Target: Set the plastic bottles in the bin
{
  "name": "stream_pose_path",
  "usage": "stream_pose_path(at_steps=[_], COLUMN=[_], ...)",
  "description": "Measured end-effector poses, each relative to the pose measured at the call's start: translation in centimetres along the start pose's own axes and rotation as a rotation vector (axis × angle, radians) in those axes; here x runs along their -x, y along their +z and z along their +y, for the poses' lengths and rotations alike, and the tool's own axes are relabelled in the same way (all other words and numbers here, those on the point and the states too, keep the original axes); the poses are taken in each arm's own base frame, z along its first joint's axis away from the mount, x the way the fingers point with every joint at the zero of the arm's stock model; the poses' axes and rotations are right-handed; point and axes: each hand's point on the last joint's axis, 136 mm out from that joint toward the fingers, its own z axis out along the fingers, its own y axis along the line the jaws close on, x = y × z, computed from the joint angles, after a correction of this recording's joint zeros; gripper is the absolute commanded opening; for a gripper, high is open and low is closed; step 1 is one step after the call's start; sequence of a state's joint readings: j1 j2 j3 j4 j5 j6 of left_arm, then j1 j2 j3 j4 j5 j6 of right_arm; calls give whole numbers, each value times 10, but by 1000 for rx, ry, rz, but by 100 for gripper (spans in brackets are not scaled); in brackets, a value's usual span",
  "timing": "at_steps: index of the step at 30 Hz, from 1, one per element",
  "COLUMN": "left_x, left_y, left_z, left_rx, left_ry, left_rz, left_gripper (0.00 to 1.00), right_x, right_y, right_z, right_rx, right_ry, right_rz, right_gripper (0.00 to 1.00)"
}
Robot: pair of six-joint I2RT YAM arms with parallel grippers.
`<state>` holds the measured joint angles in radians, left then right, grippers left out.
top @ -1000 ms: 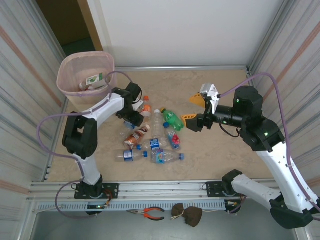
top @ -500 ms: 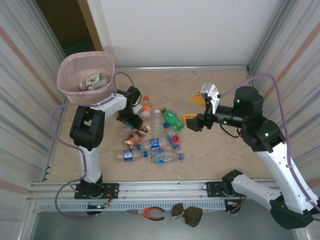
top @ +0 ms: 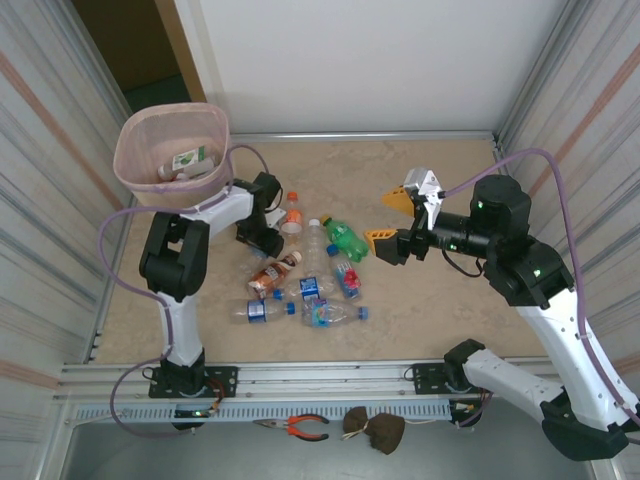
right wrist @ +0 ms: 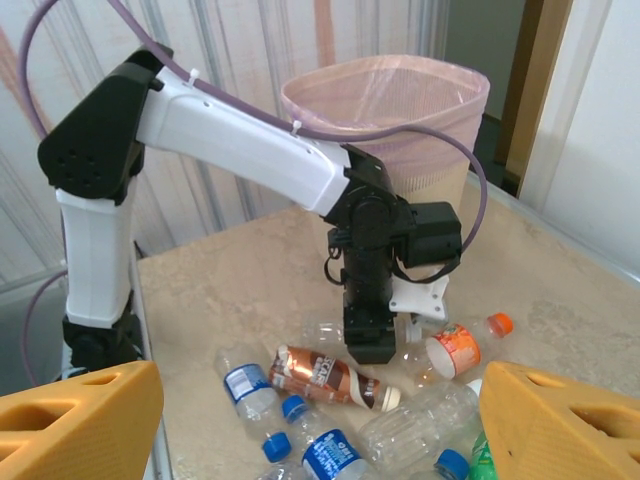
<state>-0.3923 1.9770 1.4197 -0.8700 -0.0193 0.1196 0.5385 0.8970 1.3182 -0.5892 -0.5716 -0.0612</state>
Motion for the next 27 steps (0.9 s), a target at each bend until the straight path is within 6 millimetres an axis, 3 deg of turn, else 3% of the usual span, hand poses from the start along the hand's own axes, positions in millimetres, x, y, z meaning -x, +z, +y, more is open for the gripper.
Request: stream_pose_path(at_steps=[4,7,16,27], left_x=[4,14,41,43], left_y=[-18,-44,-153,-267], left_z=[1,1,-5,-18], left_rx=[4,5,-27,-70], left_ry=[-1,-3,7,44], left_rz=[-37,-112,-417,-740], left_gripper=[64,64,64,63], right_x=[0,0,0,0], right_y=[0,0,0,0], right_z=[0,0,0,0], right_rx=[0,0,0,0], right_ry=[0,-1,-1,0], right_rz=[-1,-1,-1,-1], right_gripper=[81,81,81,81])
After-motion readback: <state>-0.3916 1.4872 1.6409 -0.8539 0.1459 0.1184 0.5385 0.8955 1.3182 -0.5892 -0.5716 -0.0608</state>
